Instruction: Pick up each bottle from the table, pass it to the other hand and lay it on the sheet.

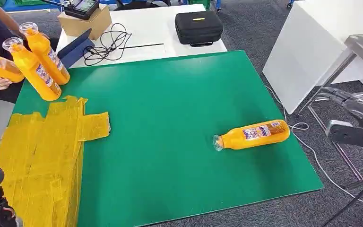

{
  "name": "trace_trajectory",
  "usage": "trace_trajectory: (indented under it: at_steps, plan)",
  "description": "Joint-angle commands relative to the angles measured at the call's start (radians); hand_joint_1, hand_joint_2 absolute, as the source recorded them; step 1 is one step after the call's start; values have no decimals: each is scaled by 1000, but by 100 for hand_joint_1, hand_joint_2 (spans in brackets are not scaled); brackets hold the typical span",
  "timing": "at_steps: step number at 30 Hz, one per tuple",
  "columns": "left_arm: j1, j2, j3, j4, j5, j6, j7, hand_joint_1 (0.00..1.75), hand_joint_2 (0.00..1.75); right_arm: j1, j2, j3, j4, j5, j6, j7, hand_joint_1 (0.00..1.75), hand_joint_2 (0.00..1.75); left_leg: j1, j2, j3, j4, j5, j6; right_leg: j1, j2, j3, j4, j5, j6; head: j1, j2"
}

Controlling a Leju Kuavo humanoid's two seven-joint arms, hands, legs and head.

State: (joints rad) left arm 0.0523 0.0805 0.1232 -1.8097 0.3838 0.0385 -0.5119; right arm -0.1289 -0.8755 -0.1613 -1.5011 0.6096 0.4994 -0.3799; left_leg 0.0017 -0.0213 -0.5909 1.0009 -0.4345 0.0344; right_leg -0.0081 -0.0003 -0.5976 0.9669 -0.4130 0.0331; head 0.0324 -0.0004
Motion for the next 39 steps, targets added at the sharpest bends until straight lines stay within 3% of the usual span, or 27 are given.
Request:
trace_trajectory:
  at_steps: [1, 5, 10, 14, 23, 31, 39]
  plan:
    - [-51, -4, -18, 101, -13, -6, 4, 0, 0, -156, 29, 364, 162, 61, -2, 25, 0, 175, 1, 7, 6, -2, -1, -1, 1, 6, 5, -3, 1, -1, 0, 0]
    - [-50, -3, -18, 101, -17, -6, 2, 0, 0, -187, 26, 401, 185, 81, -10, 18, 0, 175, 0, 4, 6, -2, -1, -1, 0, 3, 4, -2, 0, -1, 0, 0]
    - [-35, 11, -16, 109, -16, 0, -14, 0, 0, -434, 207, 652, 483, 201, -102, 6, 0, 175, 2, 10, 8, -3, -2, -2, 2, 9, 7, -5, 2, -1, 0, 0]
    - [-58, 31, -28, 145, -7, 2, -24, 0, 0, -554, 276, 797, 647, 229, -209, 30, 0, 175, 2, 15, 10, -4, -1, -2, 2, 14, 7, -4, 3, -2, 0, 0]
    - [-56, 24, -24, 137, 3, 14, -23, 0, 0, -579, 287, 831, 680, 269, -267, 55, 0, 175, 1, 10, 8, -1, 0, -2, 1, 9, 5, 0, 2, -3, 0, 0]
    - [-38, 1, 6, 100, 7, 37, -14, 0, 0, -669, 459, 925, 892, 360, -353, 92, 0, 175, 1, 12, 6, -1, 0, -2, 1, 11, 3, 0, 3, -3, 0, 0]
    - [6, -10, 31, 65, 5, 47, -13, 0, 0, -679, 494, 934, 971, 384, -373, 119, 0, 175, 1, 9, 5, -1, 0, -1, 1, 8, 2, 2, 2, -2, 0, 0]
